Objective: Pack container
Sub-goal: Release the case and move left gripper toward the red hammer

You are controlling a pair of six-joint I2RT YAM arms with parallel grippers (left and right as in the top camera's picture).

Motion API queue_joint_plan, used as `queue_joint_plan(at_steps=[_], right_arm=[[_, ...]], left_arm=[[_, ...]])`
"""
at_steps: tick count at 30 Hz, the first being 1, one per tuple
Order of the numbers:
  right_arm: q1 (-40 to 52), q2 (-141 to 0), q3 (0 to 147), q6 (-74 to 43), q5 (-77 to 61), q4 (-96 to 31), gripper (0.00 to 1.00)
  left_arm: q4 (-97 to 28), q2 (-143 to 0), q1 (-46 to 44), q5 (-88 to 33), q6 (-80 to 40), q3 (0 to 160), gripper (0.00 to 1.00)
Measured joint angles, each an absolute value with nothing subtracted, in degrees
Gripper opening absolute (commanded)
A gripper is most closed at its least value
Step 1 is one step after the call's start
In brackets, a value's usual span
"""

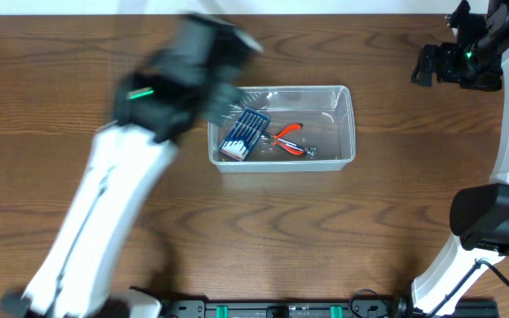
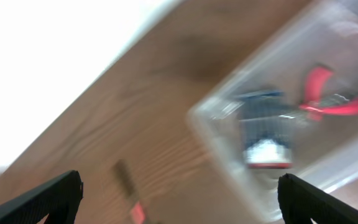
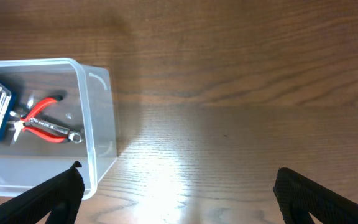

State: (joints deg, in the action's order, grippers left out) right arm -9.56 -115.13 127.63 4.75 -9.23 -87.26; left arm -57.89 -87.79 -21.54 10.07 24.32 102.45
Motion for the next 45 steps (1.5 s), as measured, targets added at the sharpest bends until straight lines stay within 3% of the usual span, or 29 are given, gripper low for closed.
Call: queue_joint_plan(at_steps=[4,9,13,20,26,36,45], right_arm=[[-9.56,-115.13,127.63,4.89,-9.23,-87.33,0.99],[-9.56,-115.13,127.63,5.06,-9.23,-87.39,0.99],[-9.56,-115.13,127.63,5.08,-9.23,-87.37,0.99],[-9.56,-115.13,127.63,5.08,-9.23,-87.37,0.99],[-9.56,-115.13,127.63,5.08,-9.23,-87.66,0.99],[-9.56,-115.13,127.63,5.08,-9.23,-90.02,0.99],[-9.56,-115.13,127.63,5.06,-9.21,-92.95,0.99]], left_arm=[[-61.39,-82.35,-6.76,12.62,16.73,103.02,0.98],[-66.98,-87.48,11.09,8.38,1.02,102.87,0.99],[-72.03,-94.04,16.84,4.1,-9.47,102.43,0.98],[-74.48,-101.65,17.12,1.23,-26.37,101.58,0.98],[-71.22,-102.63,14.44,1.74,-34.13,100.4,0.98],[-57.89,-102.65,12.53,2.28,-42.28,83.81,0.98],[-53.69,-102.65,12.53,4.93,-45.1,78.22,0.98]])
